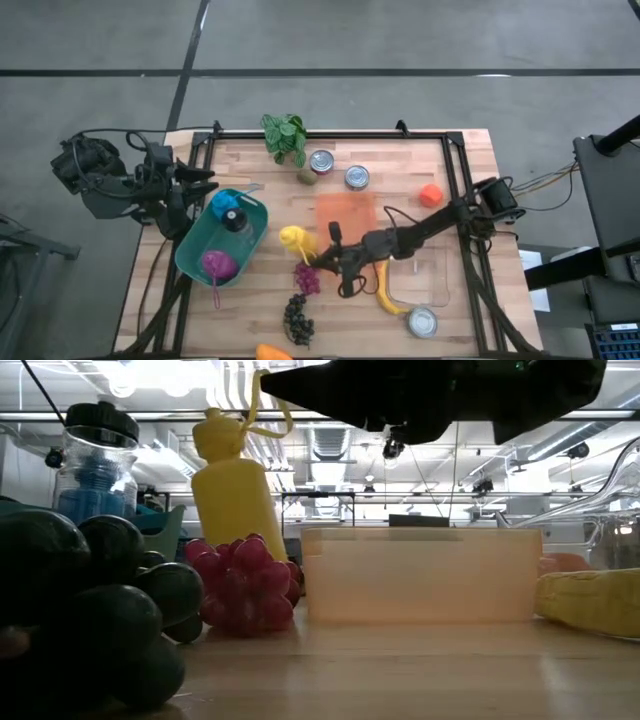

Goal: Pick & Place Food Item
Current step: Put the yellow water bottle into the green bin

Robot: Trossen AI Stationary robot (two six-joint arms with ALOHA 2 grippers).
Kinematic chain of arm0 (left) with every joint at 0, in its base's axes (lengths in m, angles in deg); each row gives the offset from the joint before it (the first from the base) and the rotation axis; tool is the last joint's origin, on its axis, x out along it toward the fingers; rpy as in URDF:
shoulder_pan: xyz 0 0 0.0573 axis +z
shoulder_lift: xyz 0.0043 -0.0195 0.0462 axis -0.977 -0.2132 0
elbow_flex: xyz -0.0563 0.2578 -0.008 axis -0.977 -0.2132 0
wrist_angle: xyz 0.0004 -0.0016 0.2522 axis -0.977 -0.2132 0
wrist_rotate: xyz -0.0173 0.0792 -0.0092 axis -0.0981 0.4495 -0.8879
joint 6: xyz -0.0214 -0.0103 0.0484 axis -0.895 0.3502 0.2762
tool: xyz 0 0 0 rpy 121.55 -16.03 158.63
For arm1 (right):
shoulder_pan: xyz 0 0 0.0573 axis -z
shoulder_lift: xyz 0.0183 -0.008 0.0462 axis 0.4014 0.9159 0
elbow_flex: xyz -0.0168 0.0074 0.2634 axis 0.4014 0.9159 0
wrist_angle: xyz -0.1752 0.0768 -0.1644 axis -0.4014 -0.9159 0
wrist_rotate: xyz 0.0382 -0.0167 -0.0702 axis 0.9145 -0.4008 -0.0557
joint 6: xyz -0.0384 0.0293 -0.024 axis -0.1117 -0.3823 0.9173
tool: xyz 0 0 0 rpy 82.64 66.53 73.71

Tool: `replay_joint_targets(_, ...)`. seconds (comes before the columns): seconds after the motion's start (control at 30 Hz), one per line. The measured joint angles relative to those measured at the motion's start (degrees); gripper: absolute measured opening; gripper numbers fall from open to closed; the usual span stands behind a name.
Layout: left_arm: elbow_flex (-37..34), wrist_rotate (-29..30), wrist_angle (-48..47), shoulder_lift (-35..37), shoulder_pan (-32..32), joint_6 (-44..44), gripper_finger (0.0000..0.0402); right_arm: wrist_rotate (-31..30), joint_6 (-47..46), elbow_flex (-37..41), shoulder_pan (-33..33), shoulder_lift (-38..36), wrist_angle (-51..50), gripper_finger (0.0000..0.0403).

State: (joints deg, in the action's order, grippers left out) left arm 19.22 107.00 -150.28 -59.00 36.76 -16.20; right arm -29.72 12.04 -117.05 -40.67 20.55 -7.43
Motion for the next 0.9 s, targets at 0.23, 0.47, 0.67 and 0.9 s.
replay_joint_targets(0.23,0.0,0.0,0.0,0.0,0.0,0.0,0.0173,-4.5,-2.1,0.5,-0.9,0.0,0.0,0.0008)
replay_joint_targets(0.47,0.0,0.0,0.0,0.0,0.0,0.0,0.0172,-5.7,-3.7,1.3,-0.9,-1.9,0.1,0.0008)
replay_joint_targets(0.67,0.0,0.0,0.0,0.0,0.0,0.0,0.0172,-7.2,-7.5,3.3,-0.9,-3.8,0.0,0.0008)
replay_joint_targets(0.9,0.0,0.0,0.0,0.0,0.0,0.0,0.0172,-8.8,-8.2,4.9,-0.9,-6.8,-2.7,0.0008)
